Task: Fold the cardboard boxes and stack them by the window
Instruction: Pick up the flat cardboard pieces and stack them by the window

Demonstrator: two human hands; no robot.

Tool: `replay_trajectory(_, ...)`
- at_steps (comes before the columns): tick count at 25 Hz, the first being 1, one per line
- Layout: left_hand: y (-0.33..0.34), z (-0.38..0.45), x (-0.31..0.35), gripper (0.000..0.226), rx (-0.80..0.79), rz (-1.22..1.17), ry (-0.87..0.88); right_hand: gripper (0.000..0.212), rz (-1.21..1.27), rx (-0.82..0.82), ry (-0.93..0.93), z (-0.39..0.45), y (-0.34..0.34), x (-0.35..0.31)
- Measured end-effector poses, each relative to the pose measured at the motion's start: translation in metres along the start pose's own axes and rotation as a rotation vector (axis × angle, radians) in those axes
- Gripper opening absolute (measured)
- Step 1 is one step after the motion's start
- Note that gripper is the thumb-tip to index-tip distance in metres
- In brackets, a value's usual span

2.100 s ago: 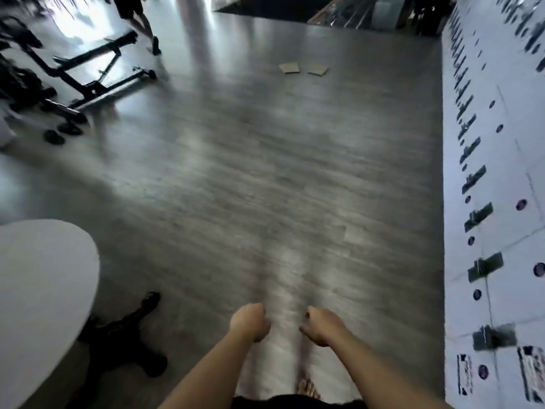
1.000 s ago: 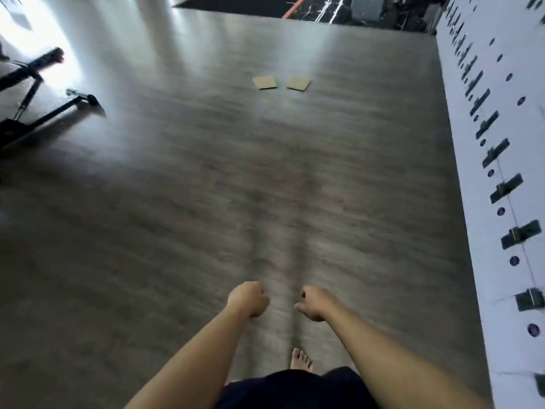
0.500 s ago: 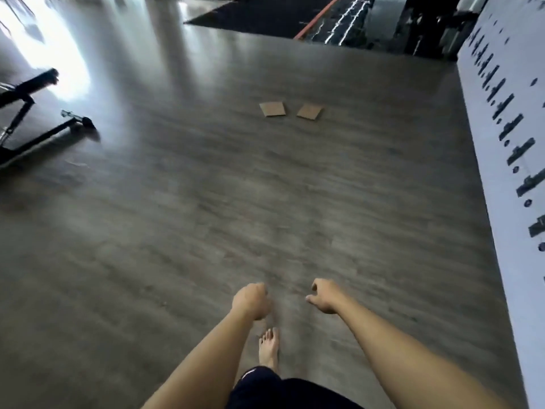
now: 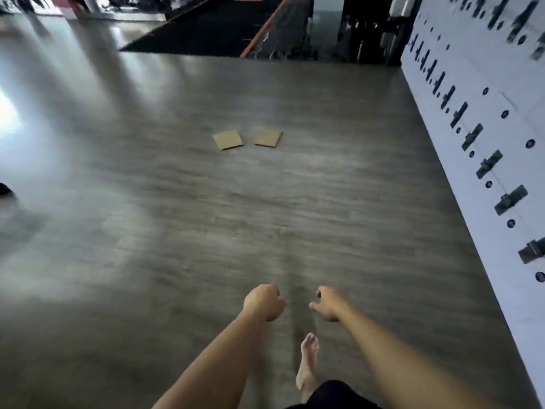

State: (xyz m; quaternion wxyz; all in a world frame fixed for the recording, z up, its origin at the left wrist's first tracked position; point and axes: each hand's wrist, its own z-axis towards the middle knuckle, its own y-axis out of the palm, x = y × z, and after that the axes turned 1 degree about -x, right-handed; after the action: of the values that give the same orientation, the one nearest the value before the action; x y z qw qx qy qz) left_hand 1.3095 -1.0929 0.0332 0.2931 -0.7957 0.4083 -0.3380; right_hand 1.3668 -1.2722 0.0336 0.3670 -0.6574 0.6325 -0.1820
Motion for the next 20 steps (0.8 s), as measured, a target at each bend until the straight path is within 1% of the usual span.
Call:
replay_trajectory(3,-0.056,0.082,0.027,0.037,0.026,0.014,-0.043,0.045,-0.020,-0.037,-0.017,0.080,-0.065,-0.002)
replay_trajectory(8,-0.163,0.190,0.070,0.035,0.139,-0.038,-0.067,0.044,-0.035,0.003,-0.076,0.188,-0.194,-0.026)
replay_trajectory(12,-0.220,0.273,0.085,0.036,0.068,0.023,-0.082,0.044,-0.062,-0.027,-0.094,0.275,-0.261,-0.050)
replay_trajectory(16,-0.291,0.379,0.080,0.033,0.073,0.006,-0.101,0.049,-0.092,-0.028,-0.091,0.378,-0.326,-0.080)
replay_trajectory(20,-0.375,0.488,0.076,0.034,0.060,0.033,-0.104,0.049,-0.037,-0.038,-0.079,0.467,-0.412,-0.131)
